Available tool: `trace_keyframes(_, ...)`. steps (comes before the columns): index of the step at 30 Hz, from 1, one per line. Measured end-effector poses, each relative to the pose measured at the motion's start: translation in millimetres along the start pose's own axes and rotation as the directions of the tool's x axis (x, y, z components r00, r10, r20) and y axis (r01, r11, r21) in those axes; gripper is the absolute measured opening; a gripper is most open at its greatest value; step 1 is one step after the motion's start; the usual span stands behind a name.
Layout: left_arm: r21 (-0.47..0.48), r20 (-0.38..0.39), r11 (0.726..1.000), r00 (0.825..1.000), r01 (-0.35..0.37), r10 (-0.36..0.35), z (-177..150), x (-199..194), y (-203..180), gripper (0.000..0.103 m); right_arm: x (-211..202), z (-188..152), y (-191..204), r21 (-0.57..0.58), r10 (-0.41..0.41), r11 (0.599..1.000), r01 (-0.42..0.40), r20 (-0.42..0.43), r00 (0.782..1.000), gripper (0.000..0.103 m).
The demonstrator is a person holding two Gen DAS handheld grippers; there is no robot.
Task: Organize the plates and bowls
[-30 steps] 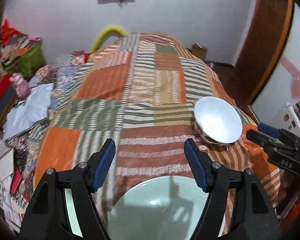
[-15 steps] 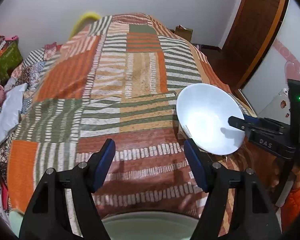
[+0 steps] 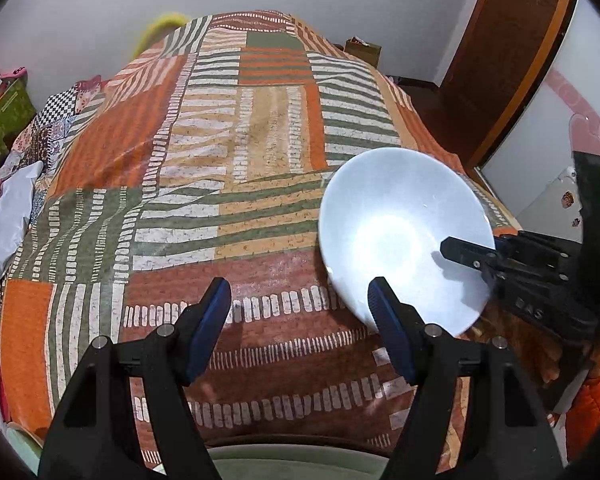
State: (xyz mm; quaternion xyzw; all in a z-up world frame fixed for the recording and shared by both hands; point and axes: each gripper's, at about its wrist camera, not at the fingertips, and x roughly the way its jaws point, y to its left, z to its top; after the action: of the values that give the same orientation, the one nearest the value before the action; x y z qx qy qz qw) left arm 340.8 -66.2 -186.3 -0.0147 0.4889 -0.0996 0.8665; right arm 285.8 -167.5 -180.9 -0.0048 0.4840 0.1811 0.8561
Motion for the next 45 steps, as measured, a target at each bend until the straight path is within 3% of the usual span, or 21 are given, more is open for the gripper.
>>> trace_keyframes(11,0.009,-0.106,1.0,0.994,-0.001,0.002,-7,32,-10,0.037,4,-2,8,-0.007,0.062,0.998,-0.062,-0.025,0.998,0.019)
trace_keyframes(18,0.045,-0.096,0.999,0.995,-0.003,0.007,-9,38,-20,0.021,3,-1,9,0.007,0.069,0.998,-0.069,-0.024,0.997,0.019)
trace_keyframes(27,0.047,-0.076,0.999,0.997,0.014,-0.01,-8,22,-26,0.021,-12,-4,12,0.014,0.048,0.999,-0.048,-0.016,0.999,0.019)
trace_keyframes(45,0.043,0.069,0.999,0.997,0.018,-0.021,-31,-81,-32,0.021,-86,-12,56,-0.028,0.033,0.999,-0.031,0.099,0.995,0.019)
